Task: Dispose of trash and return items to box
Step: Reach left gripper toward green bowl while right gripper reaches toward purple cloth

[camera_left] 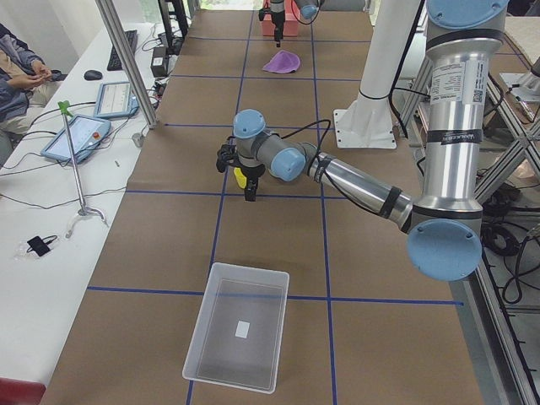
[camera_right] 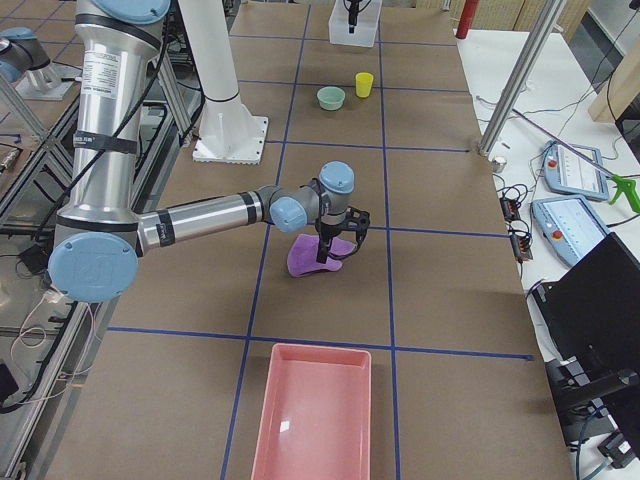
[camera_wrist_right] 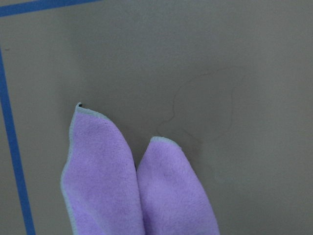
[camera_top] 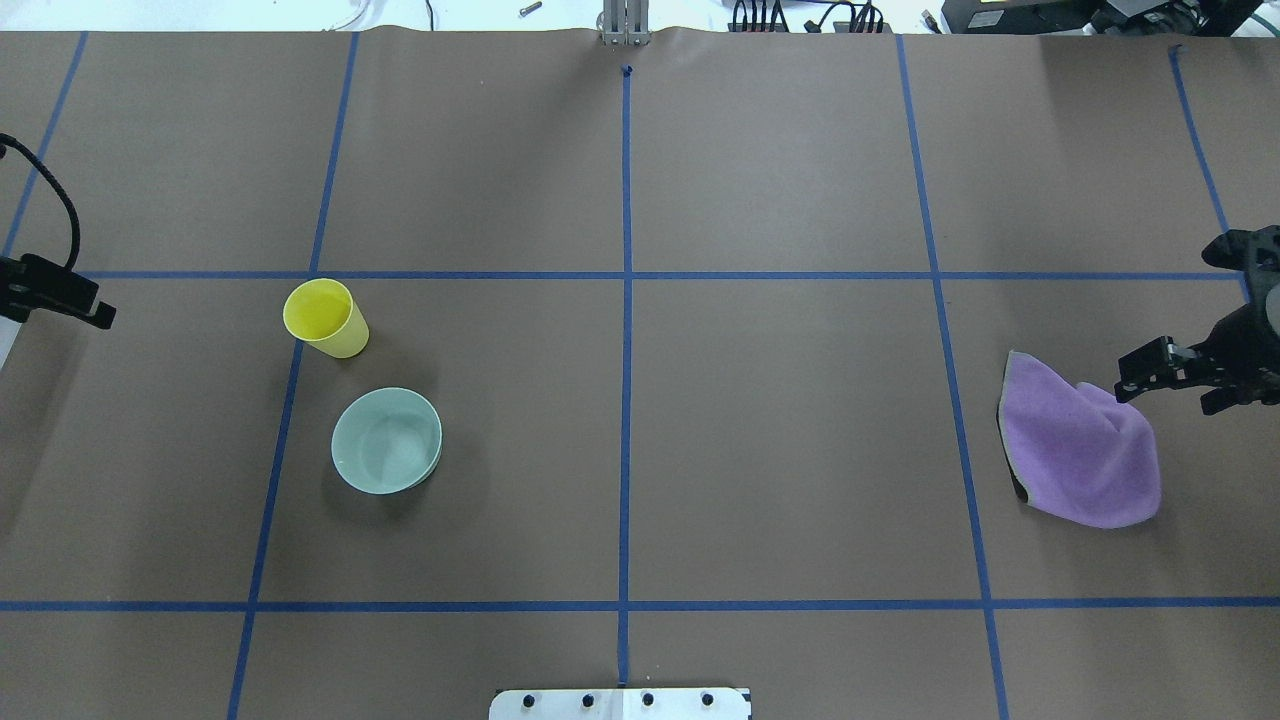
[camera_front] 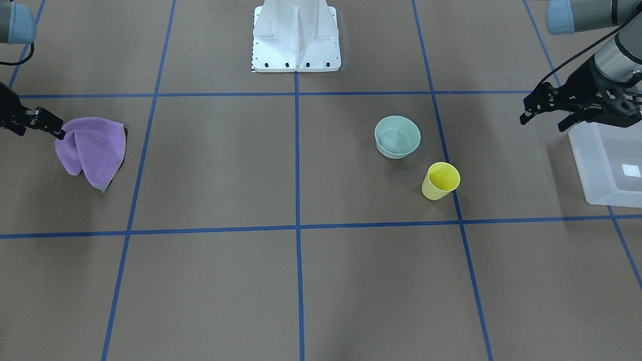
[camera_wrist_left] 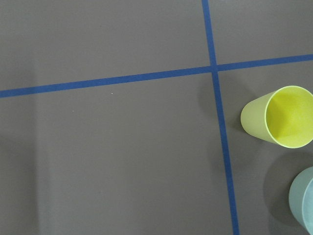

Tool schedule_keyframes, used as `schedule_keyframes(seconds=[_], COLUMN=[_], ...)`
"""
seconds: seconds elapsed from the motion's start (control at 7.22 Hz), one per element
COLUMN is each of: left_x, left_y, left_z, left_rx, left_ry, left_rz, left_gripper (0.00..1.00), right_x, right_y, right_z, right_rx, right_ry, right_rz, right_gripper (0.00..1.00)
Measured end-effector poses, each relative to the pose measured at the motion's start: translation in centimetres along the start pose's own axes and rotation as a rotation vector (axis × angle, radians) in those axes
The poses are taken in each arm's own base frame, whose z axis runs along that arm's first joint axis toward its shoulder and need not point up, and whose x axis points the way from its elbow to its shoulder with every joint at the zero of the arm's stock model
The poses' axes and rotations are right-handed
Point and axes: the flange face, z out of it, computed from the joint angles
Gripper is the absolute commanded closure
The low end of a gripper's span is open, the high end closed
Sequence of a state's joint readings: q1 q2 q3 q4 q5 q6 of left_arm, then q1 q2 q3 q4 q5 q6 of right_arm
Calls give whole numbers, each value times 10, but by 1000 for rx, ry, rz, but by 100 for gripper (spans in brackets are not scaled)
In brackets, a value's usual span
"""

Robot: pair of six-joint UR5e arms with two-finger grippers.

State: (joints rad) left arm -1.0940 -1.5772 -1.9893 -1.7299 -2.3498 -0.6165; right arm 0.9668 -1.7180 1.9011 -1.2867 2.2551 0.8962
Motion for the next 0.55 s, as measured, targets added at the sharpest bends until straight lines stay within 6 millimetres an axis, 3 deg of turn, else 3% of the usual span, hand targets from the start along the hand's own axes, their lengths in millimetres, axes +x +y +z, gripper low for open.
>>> schedule_keyframes(seconds=[0.14,0.28,0.42,0.55], left_x=[12,29,51,74], left_y=[2,4,8,17], left_z=[5,14,28,44], left_rx=[-9,-18,-17,-21], left_ry=[7,3,-15,-35], left_rz=[-6,-18,-30,-39], left_gripper=[2,2,2,2], right_x=[-7,-13,-21,-27], right_y=[3,5,6,6], right_z=[13,25,33,36], right_rx=[-1,1,2,1], right_ry=[-8,-14,-21,-27], right_rz=[2,2,6,10], right_gripper=[1,41,99,100])
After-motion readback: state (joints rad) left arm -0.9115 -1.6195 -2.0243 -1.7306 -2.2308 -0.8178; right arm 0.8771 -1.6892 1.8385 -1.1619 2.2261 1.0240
